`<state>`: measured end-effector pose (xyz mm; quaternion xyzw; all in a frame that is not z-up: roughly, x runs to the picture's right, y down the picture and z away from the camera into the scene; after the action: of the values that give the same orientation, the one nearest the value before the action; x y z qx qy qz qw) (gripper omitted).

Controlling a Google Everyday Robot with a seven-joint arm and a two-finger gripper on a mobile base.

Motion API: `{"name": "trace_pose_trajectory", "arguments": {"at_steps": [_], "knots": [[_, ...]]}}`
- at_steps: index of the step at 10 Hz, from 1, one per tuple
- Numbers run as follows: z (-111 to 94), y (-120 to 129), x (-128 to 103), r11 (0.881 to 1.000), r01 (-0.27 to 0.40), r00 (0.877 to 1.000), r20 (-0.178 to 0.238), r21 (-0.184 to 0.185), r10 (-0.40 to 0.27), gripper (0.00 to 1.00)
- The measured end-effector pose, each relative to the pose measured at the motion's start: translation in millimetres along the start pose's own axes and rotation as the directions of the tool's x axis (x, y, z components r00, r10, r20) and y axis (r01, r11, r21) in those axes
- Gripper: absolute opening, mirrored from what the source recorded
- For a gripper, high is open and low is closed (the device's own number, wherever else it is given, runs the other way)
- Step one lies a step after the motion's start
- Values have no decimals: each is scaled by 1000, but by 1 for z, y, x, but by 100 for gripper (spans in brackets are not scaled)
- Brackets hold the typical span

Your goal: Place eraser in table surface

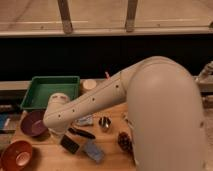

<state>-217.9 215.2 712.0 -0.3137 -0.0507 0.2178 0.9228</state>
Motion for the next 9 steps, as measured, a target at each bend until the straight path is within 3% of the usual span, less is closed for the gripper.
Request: {"name": "trace_pose_trajectory", "arguments": {"at_steps": [3, 5, 9], "knots": [[-33, -27, 6, 998, -17, 996, 90, 57, 11, 18], [-46, -36, -1, 997, -11, 992, 125, 83, 1, 18], [-47, -34, -21, 995, 32, 989, 141, 92, -45, 18]]}}
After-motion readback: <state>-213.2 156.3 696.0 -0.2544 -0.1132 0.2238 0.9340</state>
